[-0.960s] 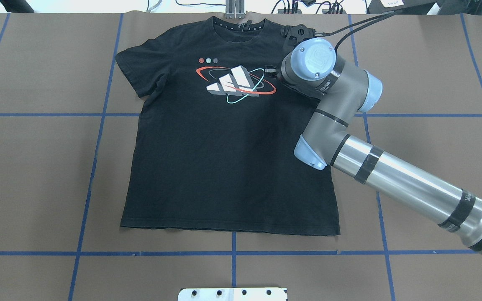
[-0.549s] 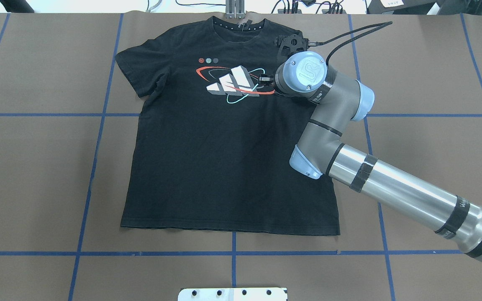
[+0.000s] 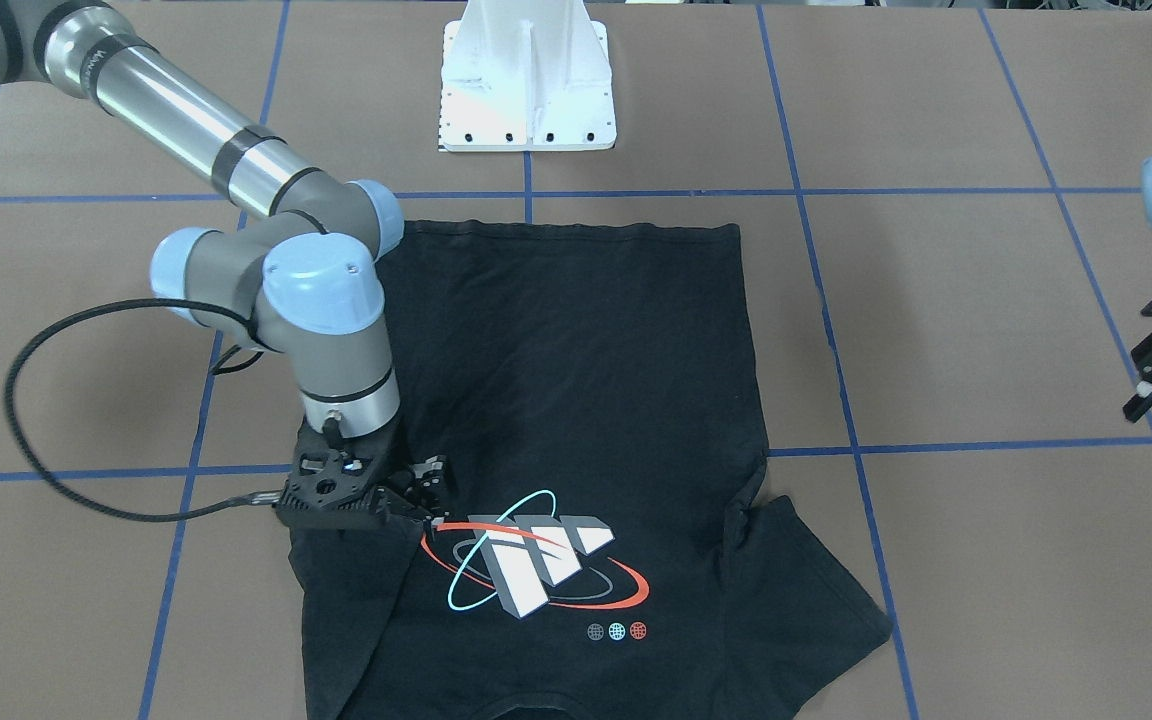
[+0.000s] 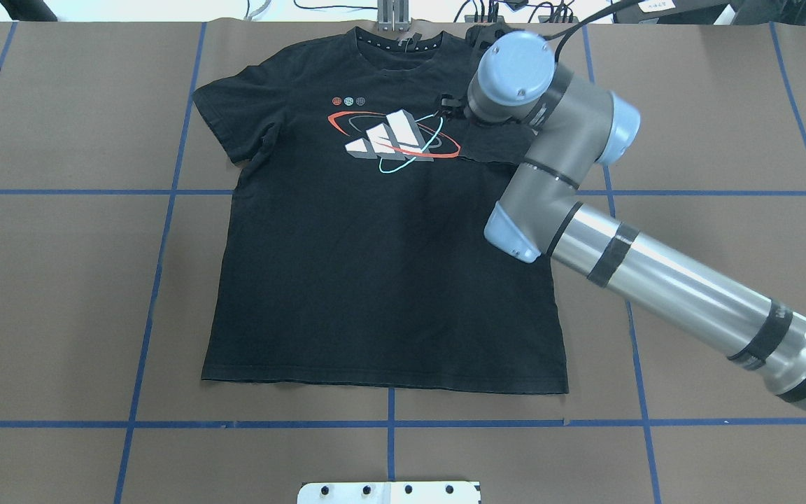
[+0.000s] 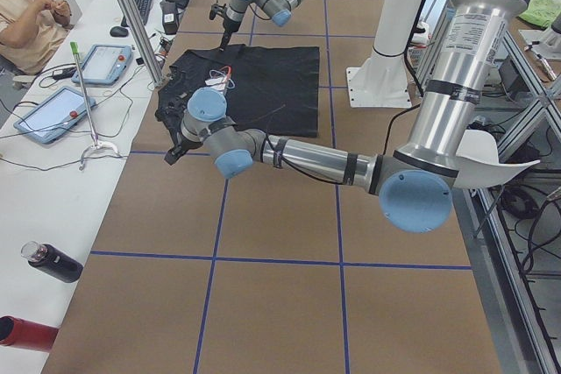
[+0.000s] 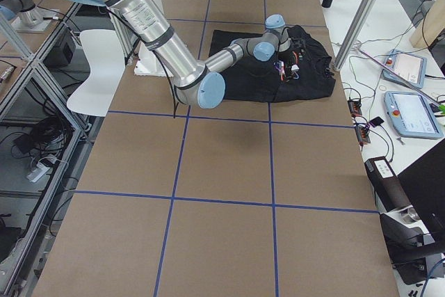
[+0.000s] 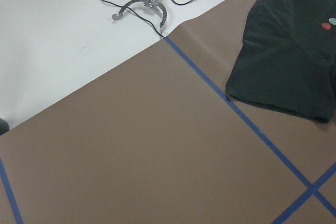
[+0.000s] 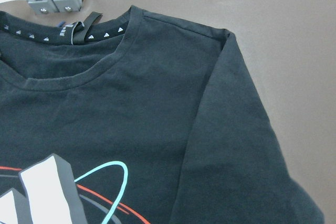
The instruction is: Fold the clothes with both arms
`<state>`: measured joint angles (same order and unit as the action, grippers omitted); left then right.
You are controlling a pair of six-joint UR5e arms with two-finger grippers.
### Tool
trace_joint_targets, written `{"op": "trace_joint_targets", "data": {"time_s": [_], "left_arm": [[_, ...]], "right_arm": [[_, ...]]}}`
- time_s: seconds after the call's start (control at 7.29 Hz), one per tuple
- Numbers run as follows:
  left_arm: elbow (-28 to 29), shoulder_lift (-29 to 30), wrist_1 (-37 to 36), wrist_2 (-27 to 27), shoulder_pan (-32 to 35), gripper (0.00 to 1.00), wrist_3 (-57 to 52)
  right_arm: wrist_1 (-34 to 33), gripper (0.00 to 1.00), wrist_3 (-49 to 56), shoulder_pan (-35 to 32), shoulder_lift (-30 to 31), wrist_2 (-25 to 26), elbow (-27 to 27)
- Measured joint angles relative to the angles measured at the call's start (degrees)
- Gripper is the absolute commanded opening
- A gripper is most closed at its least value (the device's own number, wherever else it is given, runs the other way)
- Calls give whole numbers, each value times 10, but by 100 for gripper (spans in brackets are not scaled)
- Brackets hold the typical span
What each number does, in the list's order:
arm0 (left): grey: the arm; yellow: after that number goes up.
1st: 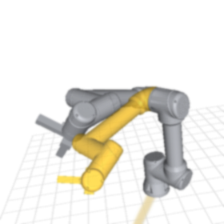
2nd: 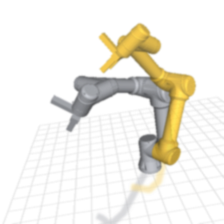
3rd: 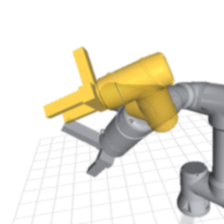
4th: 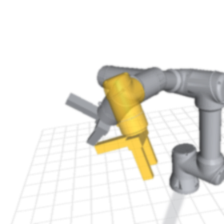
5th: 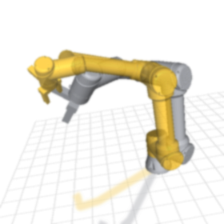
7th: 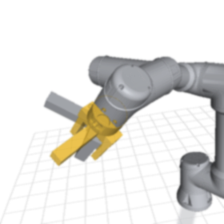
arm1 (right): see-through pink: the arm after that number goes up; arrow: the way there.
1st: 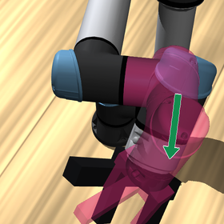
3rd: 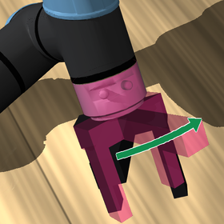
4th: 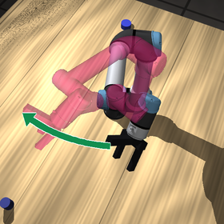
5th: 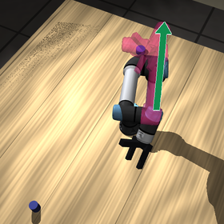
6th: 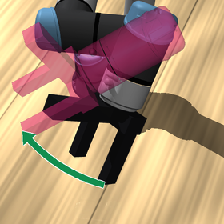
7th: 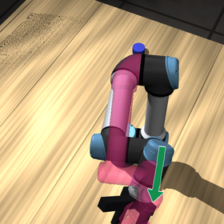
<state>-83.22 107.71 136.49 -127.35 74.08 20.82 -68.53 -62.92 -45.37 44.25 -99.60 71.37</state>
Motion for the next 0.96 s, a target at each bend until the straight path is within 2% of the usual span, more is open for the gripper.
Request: {"op": "trace_joint_targets", "data": {"time_s": [0.27, 0.55, 0.96], "left_arm": [[57, 71, 14, 89, -64, 100, 113], [143, 130, 63, 187, -123, 100, 198], [271, 189, 128, 288, -184, 88, 301]], "right_arm": [[-6, 100, 85, -63, 50, -73, 37], [-4, 100, 185, -131, 110, -143, 66], [4, 100, 282, -184, 179, -190, 94]]}}
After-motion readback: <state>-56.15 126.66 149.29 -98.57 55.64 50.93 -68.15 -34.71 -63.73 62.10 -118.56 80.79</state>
